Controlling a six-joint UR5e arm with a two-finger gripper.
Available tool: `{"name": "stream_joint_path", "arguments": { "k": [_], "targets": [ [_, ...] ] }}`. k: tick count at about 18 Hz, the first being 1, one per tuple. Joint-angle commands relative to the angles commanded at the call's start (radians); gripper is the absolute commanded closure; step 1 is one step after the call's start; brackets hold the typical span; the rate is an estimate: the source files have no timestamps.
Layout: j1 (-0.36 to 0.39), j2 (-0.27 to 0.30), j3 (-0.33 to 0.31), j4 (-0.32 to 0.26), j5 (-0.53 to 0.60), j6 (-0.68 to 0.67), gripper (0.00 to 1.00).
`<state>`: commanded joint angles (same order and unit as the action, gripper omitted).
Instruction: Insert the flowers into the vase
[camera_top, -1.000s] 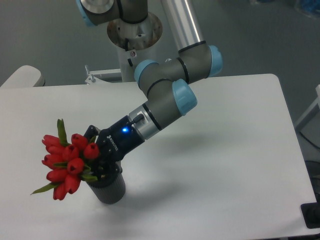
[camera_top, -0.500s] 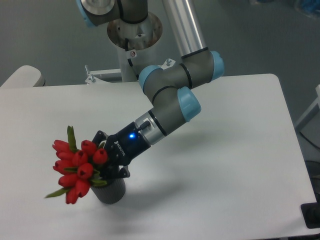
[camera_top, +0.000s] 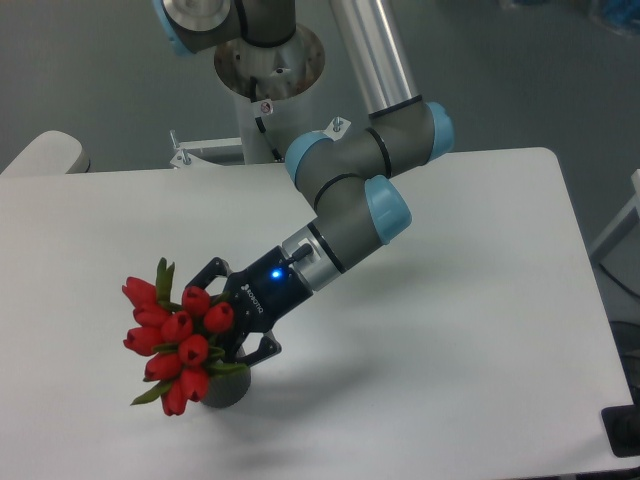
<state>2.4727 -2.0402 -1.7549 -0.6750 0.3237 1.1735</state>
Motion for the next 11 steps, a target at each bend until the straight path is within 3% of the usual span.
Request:
{"name": "stream_joint_path", "arguments": {
  "k": [11],
  "targets": [
    [0.080, 0.003, 0.002, 0.000, 0.000, 0.058, 0.03]
  ]
}}
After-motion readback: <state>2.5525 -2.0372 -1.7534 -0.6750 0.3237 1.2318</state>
